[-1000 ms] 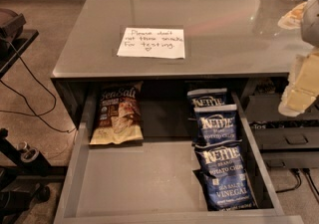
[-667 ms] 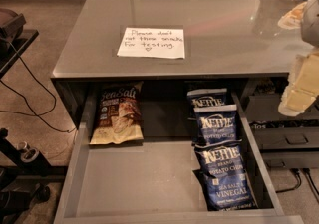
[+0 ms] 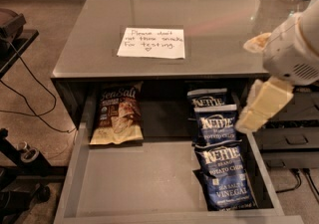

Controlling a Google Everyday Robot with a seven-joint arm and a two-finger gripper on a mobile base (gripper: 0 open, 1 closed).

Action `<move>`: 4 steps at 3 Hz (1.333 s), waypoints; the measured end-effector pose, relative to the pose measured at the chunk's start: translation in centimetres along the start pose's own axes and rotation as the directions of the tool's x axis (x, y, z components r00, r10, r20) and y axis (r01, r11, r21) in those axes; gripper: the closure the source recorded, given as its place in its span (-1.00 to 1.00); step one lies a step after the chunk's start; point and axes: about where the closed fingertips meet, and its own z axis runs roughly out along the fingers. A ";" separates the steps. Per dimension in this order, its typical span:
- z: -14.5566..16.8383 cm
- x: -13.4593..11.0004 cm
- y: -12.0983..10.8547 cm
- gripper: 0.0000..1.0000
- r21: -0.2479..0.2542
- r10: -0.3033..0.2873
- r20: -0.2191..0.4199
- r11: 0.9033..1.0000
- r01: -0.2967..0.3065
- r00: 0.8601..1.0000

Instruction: Pick brown chip bag from top drawer and place on counter

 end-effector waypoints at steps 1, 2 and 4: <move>5.2 -2.8 1.4 -1.00 -0.037 0.028 0.147 0.999 -0.023 0.989; 10.6 -5.4 2.7 -1.00 -0.091 0.103 0.255 0.992 -0.082 0.961; 12.5 -5.4 2.8 -1.00 -0.091 0.113 0.285 0.992 -0.091 0.952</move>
Offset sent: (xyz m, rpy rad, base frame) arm 0.0236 0.1394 -0.1380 0.4532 0.1178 -0.0160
